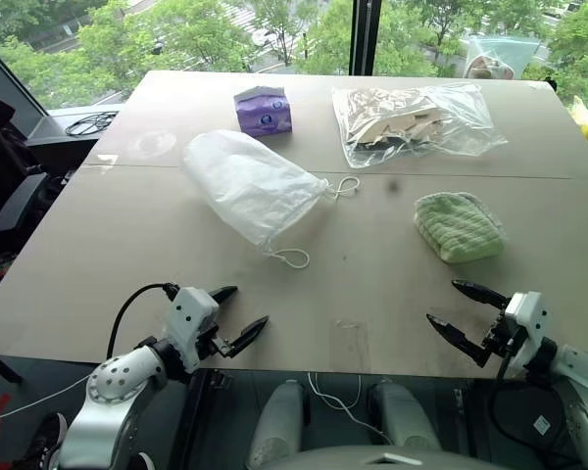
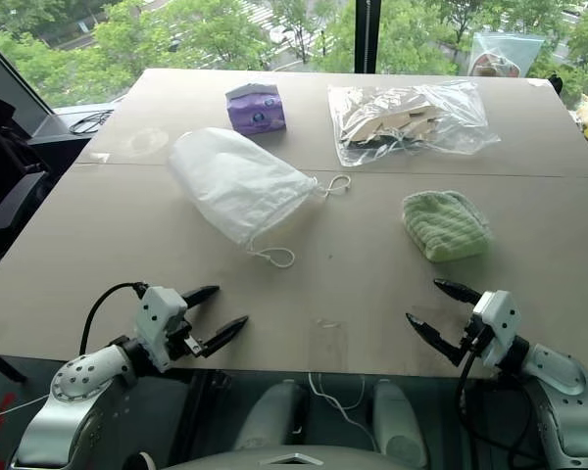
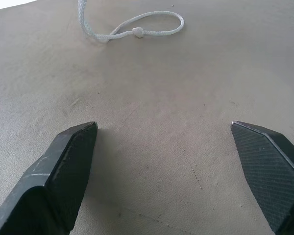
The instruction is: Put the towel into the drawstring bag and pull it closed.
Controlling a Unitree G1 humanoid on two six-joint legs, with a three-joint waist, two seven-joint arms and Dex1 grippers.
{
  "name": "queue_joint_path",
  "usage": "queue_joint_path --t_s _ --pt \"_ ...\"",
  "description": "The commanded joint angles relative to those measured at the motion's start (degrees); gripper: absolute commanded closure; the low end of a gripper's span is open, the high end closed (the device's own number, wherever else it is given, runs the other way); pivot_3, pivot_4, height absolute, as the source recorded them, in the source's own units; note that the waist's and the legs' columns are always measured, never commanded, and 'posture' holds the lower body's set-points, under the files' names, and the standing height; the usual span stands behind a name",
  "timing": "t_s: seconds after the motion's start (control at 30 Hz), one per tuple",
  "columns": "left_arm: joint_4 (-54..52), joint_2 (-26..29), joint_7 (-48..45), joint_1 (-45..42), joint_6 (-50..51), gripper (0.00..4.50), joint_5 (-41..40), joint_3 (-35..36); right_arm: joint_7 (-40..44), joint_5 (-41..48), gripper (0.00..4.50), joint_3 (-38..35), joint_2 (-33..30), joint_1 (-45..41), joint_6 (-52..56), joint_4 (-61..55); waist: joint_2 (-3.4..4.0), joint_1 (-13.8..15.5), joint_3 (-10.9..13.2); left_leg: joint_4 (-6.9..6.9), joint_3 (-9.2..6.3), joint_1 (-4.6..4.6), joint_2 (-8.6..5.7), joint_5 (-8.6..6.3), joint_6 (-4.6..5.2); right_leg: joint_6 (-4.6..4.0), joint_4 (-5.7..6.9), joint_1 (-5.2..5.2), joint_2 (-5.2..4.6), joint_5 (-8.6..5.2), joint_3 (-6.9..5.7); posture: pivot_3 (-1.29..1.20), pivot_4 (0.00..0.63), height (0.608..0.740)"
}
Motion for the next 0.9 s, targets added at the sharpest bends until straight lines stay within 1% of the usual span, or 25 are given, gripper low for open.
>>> queue_joint_path --t_s 0.03,0.1,0.27,0.57,0.7,0.8,0.9 --pt "1.19 0.0 -1.94 -1.59 -2.16 0.0 -0.09 -1.26 -0.22 0.0 0.1 -1.57 0.09 0.45 -2.73 -0.41 0.0 0.0 0.0 0.0 0.0 0.0 0.0 0.0 0.0 0.0 0.0 0.0 0.0 0.0 0.01 0.0 0.15 0.74" --pt "2.02 -0.63 -3.08 -3.27 -3.51 0.0 -0.91 -1.71 -0.67 0.01 0.1 -1.93 0.23 1.16 -3.08 -0.45 0.0 0.28 0.0 0.01 0.02 0.02 -0.01 0.0 0.0 0.0 0.02 0.01 0.02 0.0 0.05 0.0 0.15 0.74" --pt "2.04 -0.73 -4.43 -2.86 -4.89 0.0 -0.67 -2.13 -0.85 0.19 0.1 -1.69 0.29 1.95 -4.07 -0.33 -0.07 -0.16 -0.03 0.05 0.15 0.04 0.01 0.0 0.01 0.01 0.03 0.02 0.07 0.01 0.23 0.0 0.15 0.74" --pt "1.31 -2.12 -3.72 -4.72 -4.72 0.0 -0.78 -3.13 -1.34 0.34 0.1 -1.26 0.56 1.23 -4.92 0.04 -0.1 -0.02 -0.02 0.16 0.24 0.09 0.07 0.0 0.01 0.01 0.16 0.02 0.18 0.01 0.38 0.0 0.15 0.74" --pt "-1.58 -4.32 -1.53 -8.14 -3.47 0.0 -0.76 -5.17 -0.98 2.13 0.1 -1.03 0.38 -0.75 -3.57 -1.96 -0.16 -0.03 0.02 0.36 0.29 0.1 0.06 0.0 0.01 0.02 0.39 0.01 0.2 0.02 0.45 0.0 0.15 0.74" --pt "-4.79 -8.14 3.26 -12.68 0.51 0.0 -1.34 -7.43 -0.98 4.9 0.1 -0.42 0.43 -2.5 -1.36 -5.46 -0.23 0.07 0.07 0.54 0.26 0.13 0.06 0.0 0.01 0.02 0.63 0.02 0.23 0.01 0.47 0.0 0.15 0.74" --pt "-6.39 -11.22 7.7 -16.3 2.47 0.0 1.58 -10.15 -1.64 7.62 0.1 0.04 0.16 -4.38 2.14 -9.44 -0.28 0.02 0.08 0.64 0.28 0.24 0.06 0.01 0.02 0.02 0.83 0.03 0.29 0.02 0.56 0.0 0.15 0.74"
